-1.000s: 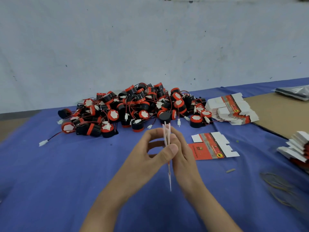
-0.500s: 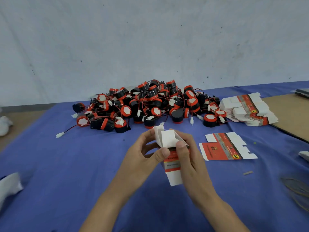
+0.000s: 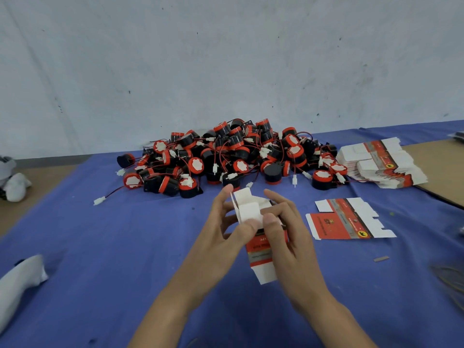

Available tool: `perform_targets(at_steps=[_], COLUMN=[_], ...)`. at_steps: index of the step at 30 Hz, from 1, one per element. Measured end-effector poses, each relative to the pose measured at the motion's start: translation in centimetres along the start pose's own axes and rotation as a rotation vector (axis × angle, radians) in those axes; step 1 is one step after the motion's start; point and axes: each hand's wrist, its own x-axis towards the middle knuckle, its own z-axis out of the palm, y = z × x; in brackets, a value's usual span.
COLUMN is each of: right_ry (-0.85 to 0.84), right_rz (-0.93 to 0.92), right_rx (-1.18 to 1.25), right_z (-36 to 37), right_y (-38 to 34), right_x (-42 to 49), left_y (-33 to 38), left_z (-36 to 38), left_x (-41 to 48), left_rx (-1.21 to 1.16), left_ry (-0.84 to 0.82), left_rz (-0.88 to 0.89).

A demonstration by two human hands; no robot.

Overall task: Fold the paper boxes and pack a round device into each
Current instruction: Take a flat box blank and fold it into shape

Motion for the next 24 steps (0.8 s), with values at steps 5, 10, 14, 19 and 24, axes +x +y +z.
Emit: perform_targets(at_steps=[5, 10, 14, 19, 24], right_ry=[-0.063, -0.076, 0.042, 0.091, 0.047], right_rz=[-0.136, -0.243, -0.255, -0.291, -0.335], right_rx=[-0.169, -0.331, -0.358, -0.405, -0.474], right_z=[-0.1, -0.4, -1.4, -2.1, -2.0], right_y=[0.4, 0.6, 0.6, 0.4, 0.6], right_x=[-0.5, -0.3, 0.0, 0.2, -0.2], left_y=[0.0, -0.4, -0.3, 0.3, -0.3], left_z=[0.3, 1.0, 0.4, 1.0, 1.4], left_x=[0.0, 0.2, 1.1, 1.1, 0.6], left_rx=[0.052, 0.104, -0.143, -0.398, -0.363], left_ry=[0.033, 0.089, 0.043, -0.069, -0.094], left_rz=[0.059, 0.105, 0.019, -0.208, -0.242])
